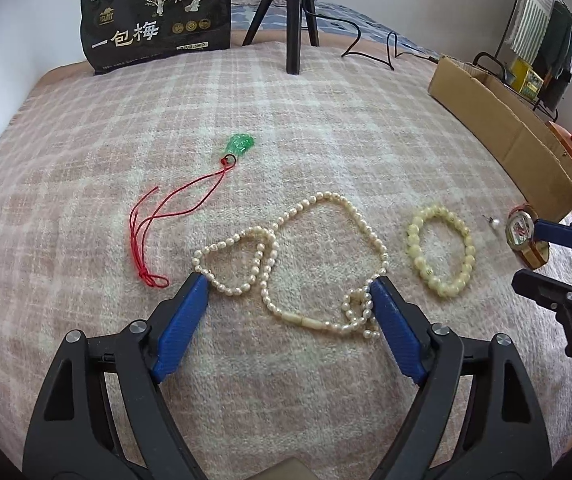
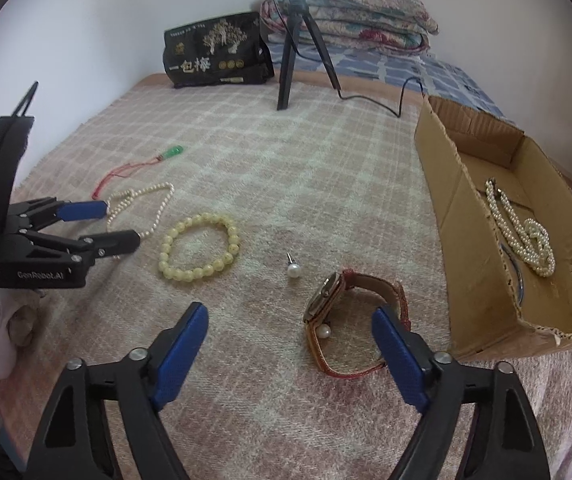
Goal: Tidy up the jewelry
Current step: 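Close the left tool on the long pearl bead necklace while right tool grasps the brown watch, then lift the bead necklace with the left tool over the box while right tool carries the watch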
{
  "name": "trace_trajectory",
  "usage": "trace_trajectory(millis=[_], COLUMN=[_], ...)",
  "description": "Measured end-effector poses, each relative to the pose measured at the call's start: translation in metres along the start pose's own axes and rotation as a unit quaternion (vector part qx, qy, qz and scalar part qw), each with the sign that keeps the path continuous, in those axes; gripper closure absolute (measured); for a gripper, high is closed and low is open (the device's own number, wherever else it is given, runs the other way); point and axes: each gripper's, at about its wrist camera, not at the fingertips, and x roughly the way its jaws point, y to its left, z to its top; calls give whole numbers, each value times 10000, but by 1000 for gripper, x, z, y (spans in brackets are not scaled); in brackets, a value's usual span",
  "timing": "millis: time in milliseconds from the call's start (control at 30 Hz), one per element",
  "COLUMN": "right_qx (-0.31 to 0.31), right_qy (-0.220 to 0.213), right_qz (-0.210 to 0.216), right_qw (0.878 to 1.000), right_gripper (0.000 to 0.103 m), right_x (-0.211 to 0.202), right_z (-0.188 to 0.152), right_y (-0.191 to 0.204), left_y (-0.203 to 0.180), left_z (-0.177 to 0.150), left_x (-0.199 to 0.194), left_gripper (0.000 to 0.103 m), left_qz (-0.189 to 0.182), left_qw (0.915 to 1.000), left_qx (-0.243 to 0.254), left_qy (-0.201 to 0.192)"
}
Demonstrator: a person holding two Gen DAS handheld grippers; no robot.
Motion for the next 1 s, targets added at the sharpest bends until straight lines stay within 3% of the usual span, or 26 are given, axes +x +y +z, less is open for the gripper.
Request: trace_trajectory(millis=[100,133,200,367,467,667,1000], right_qx=[-58,-66,-54,-35,-43,18,-15], right_qy=[180,240,238,263,280,261,160], right_qz=[-90,-98,-113,-100,-117,-103,-28], right_qw=[9998,9996,9996,9996,9995,9996,9999], right_gripper=[32,39,40,60,67,91,92], right_x=[9,11,11,11,11,9,1], right_z=[-2,-2,-3,-2,-2,-1,2], right_y=[1,1,1,2,3,0,4], left_y=[-1,-1,-3,-9,-7,2,1], left_z=[2,1,1,1,2,3,4], left_x=[2,2,1,-2,-3,-12,-39], left_gripper=[19,24,35,81,90,94,96], left_qz=[38,75,83,-8,-110,-293,-338], left_qw=[10000,10000,9999,9995,9996,9993,9981], left_qx=[33,38,90,288,219,-65,-143], left_qy=[-18,-47,-102,-164,-171,-206,-499])
